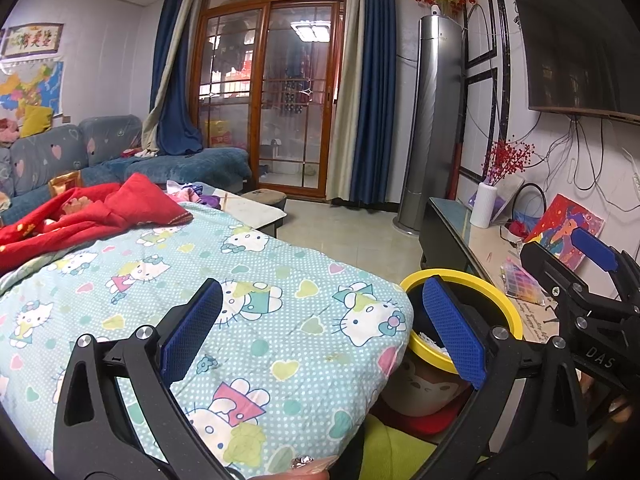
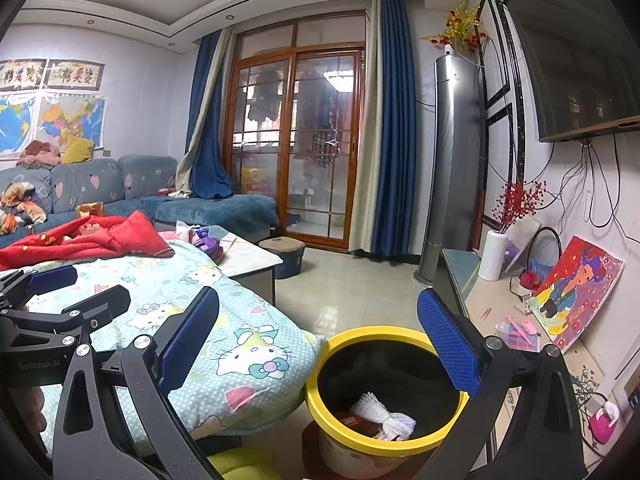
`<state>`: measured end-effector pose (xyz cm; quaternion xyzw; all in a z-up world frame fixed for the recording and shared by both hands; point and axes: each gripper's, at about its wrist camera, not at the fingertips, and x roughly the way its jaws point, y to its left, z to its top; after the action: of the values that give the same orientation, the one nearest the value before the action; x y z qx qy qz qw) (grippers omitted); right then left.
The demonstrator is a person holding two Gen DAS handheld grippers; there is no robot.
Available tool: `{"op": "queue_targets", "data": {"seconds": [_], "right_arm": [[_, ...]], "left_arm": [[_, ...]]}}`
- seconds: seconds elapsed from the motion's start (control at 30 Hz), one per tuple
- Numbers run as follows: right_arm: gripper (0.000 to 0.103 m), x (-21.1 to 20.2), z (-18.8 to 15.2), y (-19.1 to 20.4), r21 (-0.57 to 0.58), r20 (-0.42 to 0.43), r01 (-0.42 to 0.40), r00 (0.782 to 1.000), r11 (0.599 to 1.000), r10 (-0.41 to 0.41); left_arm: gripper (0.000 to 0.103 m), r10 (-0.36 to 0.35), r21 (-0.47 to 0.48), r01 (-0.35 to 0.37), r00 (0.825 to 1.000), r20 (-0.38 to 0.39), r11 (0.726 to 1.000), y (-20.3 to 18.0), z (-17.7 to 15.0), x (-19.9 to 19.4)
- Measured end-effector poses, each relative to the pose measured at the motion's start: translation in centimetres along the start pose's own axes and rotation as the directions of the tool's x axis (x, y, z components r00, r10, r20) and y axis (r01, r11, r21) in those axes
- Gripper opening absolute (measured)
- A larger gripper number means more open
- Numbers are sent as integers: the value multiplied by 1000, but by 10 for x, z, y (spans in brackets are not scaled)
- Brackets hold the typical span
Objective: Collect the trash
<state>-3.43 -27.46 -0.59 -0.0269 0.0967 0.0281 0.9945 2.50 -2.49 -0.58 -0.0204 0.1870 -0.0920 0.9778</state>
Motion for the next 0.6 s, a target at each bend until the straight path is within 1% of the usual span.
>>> {"op": "queue_targets", "data": {"seconds": [0.33, 0.43, 0.53, 0.6], "right_arm": [[97, 0, 0, -3, -3, 5, -1, 1000, 1000, 1], [97, 0, 1, -5, -3, 10, -4, 1000, 1000, 4], [97, -1, 7, -1, -11, 33, -24, 999, 1000, 25], [97, 1, 12, 5, -14, 30, -60, 998, 998, 60]], "left_arm": [[92, -5, -2, 5, 1000, -7, 1000, 1, 0, 1], [92, -3, -17, 2, 1000, -27, 1000, 6, -2, 3], [92, 26, -26, -28, 998, -48, 999, 11, -3, 5], [92, 24, -65, -29, 998, -63, 997, 24, -3, 3]]}}
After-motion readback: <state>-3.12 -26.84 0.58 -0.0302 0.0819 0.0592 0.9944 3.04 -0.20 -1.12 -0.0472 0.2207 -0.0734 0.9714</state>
